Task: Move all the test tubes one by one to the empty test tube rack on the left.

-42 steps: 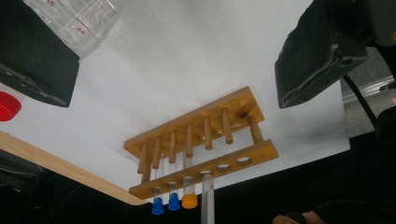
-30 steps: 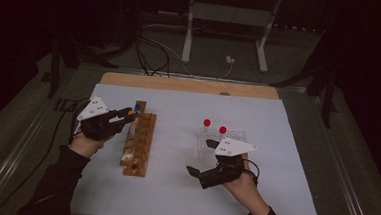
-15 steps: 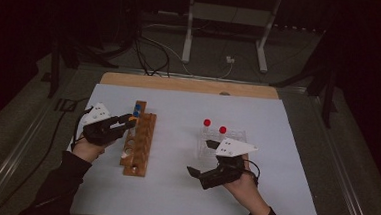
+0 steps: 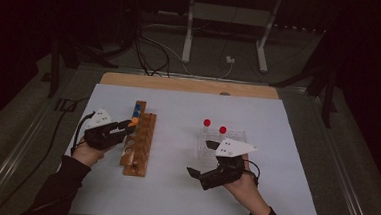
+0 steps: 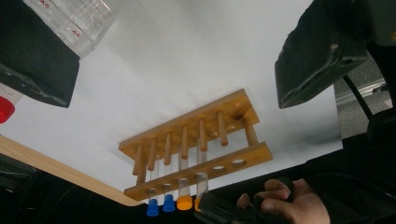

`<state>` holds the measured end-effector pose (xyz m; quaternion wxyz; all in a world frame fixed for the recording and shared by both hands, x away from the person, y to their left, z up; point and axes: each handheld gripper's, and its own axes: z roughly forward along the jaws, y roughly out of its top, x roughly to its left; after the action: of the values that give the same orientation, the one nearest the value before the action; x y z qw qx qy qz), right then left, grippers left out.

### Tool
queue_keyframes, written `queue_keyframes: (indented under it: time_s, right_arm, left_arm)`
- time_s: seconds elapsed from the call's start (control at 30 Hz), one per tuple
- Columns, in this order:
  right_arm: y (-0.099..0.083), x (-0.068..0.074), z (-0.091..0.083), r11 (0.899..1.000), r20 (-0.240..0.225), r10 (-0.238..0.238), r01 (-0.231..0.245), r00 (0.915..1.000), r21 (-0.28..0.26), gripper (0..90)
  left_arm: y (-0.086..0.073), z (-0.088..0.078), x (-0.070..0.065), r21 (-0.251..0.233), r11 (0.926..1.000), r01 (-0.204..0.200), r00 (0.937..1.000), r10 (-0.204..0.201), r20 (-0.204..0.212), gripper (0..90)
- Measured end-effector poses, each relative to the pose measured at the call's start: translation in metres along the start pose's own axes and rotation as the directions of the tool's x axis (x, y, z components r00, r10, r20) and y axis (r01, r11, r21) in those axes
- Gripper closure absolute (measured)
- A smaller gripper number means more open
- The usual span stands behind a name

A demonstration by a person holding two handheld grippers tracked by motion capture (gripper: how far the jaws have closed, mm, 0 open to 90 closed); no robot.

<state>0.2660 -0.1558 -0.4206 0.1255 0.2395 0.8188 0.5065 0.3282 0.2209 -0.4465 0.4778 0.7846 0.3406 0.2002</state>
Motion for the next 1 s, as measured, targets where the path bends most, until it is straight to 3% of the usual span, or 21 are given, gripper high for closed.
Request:
queue_keyframes:
  time_s: [0.4,0.6,0.83,1.0]
  right_arm:
    - [0.0,0.0,0.0,1.0,-0.001,0.0,0.0,1.0,0.0,0.0]
    - [0.001,-0.001,-0.003,1.0,-0.004,-0.002,0.002,1.0,-0.006,0.0]
    - [0.006,-0.012,-0.017,0.999,0.041,0.009,-0.008,0.9991,-0.034,0.0]
    - [0.005,-0.03,-0.03,0.998,0.109,0.043,-0.037,0.9931,-0.053,0.0]
  left_arm:
    - [0.0,0.0,-0.001,0.023,0.9997,-0.009,0.9999,0.009,0.005,71.2]
    - [-0.001,-0.002,0.0,0.019,0.9998,-0.005,0.9993,0.005,0.038,68.3]
    - [0.009,-0.01,-0.01,-0.048,0.9988,-0.004,0.9961,0.009,0.087,27.0]
    - [0.016,-0.012,-0.019,-0.068,0.9977,-0.003,0.989,0.013,0.147,9.2]
